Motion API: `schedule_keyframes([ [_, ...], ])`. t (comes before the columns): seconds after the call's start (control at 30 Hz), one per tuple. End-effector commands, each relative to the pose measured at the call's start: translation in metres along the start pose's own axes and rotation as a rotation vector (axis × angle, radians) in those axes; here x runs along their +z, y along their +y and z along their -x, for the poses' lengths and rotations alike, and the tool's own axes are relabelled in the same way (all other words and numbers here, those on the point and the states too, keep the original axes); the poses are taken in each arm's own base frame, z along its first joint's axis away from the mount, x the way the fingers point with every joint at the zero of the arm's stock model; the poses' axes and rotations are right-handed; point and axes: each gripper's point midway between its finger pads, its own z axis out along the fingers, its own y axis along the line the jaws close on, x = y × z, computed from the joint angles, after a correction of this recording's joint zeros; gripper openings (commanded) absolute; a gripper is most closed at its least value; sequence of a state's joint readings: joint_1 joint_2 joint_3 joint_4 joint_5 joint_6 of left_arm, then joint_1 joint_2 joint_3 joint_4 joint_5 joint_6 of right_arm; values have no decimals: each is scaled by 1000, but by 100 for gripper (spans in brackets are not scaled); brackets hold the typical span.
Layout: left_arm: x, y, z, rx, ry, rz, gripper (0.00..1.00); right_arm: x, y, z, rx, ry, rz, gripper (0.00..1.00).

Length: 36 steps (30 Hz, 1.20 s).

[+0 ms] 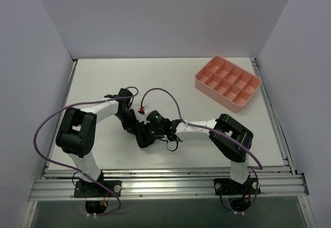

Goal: Roll the underwear

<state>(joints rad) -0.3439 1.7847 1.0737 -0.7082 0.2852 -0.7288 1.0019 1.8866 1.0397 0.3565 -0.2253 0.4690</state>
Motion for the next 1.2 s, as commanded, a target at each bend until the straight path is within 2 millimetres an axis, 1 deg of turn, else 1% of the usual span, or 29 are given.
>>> schedule_keyframes([
  [0.0, 12, 22, -7, 5, 30, 110, 2, -11, 4, -12, -72, 62, -43, 47],
  [0.07, 13, 21, -8, 8, 34, 113, 2, -10, 1, -14, -82, 71, -63, 46],
  [0.1, 13, 21, -9, 10, 39, 115, 2, -9, -2, -19, -81, 81, -70, 44],
  [0.13, 13, 21, -9, 12, 40, 112, 2, -9, -4, -21, -61, 84, -75, 36],
  [0.17, 12, 19, -9, 17, 40, 105, 4, -8, -5, -25, -40, 94, -67, 31],
  [0.2, 9, 16, -6, 24, 29, 92, 8, -5, -11, -35, -2, 107, -52, 27],
  [0.23, 6, 13, -3, 31, 16, 80, 13, -5, -24, -36, 56, 107, -45, 15],
  [0.27, 2, 11, 0, 34, 2, 69, 26, -5, -24, -45, 134, 129, -7, 10],
  [0.3, -7, 4, 6, 56, -32, 40, 31, -2, -24, -40, 166, 92, 31, 6],
  [0.33, -12, 0, 10, 64, -52, 26, 35, -5, -39, -54, 219, 110, 22, 3],
  [0.37, -18, -2, 15, 74, -71, 19, 40, -5, -40, -60, 272, 117, 35, 2],
  [0.4, -28, -7, 24, 95, -107, -1, 43, -4, -38, -63, 297, 122, 75, 2],
  [0.43, -34, -9, 27, 106, -125, -4, 47, -5, -44, -72, 326, 139, 72, 2],
  [0.5, -44, -12, 33, 131, -151, -13, 53, -1, -50, -78, 382, 149, 85, 1],
  [0.53, -49, -12, 36, 131, -163, -20, 54, -2, -48, -81, 402, 158, 113, 1],
  [0.57, -52, -13, 36, 140, -171, -25, 55, -3, -54, -86, 438, 166, 112, 1],
  [0.6, -57, -15, 36, 150, -189, -38, 56, 0, -56, -88, 479, 159, 124, 0],
  [0.63, -58, -14, 35, 149, -195, -37, 56, -1, -55, -89, 501, 163, 151, 0],
  [0.67, -60, -12, 35, 147, -207, -35, 57, -2, -62, -99, 532, 177, 143, 0],
  [0.7, -66, -15, 35, 147, -231, -54, 58, -1, -61, -96, 540, 156, 163, 0],
  [0.77, -65, -12, 31, 143, -237, -56, 59, -3, -61, -99, 587, 157, 183, 0],
  [0.8, -71, -16, 31, 144, -260, -87, 59, -3, -64, -100, 602, 140, 196, 0],
  [0.83, -71, -16, 29, 143, -264, -97, 60, -3, -65, -102, 634, 141, 203, 0],
  [0.87, -66, -12, 23, 136, -251, -99, 61, -2, -67, -109, 660, 155, 210, 0],
  [0.9, -68, -17, 23, 131, -263, -134, 61, -4, -66, -106, 668, 122, 241, 0],
  [0.97, -65, -19, 18, 130, -256, -166, 62, -4, -65, -109, 709, 121, 258, 0],
  [1.03, -57, -19, 11, 121, -242, -194, 63, -3, -67, -114, 720, 128, 257, 0],
  [1.1, -49, -16, 6, 113, -223, -186, 63, -3, -68, -115, 718, 125, 254, 0],
  [1.17, -46, -17, 6, 111, -221, -189, 63, -3, -68, -115, 718, 126, 251, 0],
])
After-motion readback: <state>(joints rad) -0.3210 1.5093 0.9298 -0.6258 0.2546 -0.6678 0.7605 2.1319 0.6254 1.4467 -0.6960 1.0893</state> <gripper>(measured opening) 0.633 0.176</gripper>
